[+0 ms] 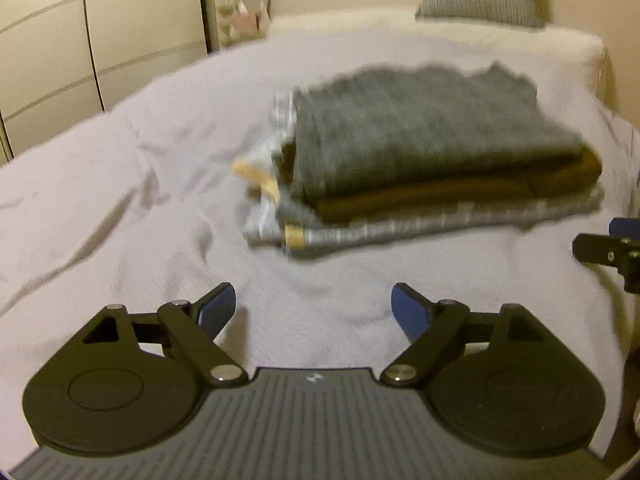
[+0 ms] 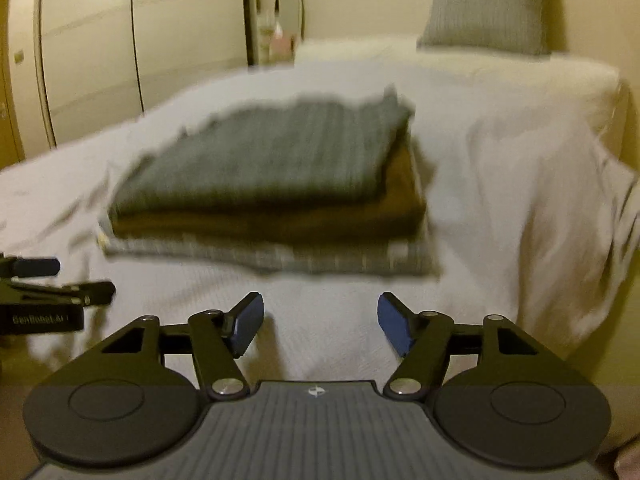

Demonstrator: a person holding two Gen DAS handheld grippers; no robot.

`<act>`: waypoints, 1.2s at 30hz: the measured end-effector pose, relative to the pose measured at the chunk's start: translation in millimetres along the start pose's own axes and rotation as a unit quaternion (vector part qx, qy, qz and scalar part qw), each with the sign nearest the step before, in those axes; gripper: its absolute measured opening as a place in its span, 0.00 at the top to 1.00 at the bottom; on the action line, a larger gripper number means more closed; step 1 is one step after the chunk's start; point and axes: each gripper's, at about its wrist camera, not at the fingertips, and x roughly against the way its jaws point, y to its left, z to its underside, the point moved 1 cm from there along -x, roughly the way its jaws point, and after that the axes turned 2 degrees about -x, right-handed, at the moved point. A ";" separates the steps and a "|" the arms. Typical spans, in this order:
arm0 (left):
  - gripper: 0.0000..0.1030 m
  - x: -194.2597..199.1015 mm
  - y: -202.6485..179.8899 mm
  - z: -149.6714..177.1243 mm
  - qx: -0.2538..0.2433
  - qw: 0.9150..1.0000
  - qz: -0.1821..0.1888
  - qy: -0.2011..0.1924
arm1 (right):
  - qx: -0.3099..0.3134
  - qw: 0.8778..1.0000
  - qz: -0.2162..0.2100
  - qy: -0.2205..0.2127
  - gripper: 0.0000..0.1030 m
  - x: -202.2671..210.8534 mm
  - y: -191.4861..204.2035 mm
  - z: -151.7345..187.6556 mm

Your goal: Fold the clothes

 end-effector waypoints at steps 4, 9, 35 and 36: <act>0.11 -10.1 -7.8 -1.0 -0.006 1.000 0.023 0.012 | -0.013 0.999 0.013 0.027 0.34 -20.5 0.5 7.3; 0.01 -27.0 -7.7 5.8 0.002 0.999 0.028 0.036 | 0.012 0.999 0.027 0.016 0.32 -23.6 5.8 18.5; 0.01 -29.2 -15.4 4.7 0.002 0.998 0.044 0.033 | 0.008 0.999 0.022 0.033 0.14 -26.2 2.9 17.4; 0.01 -29.9 -14.1 4.6 0.008 0.998 0.047 0.037 | 0.008 0.999 0.022 0.035 0.14 -26.4 2.9 17.1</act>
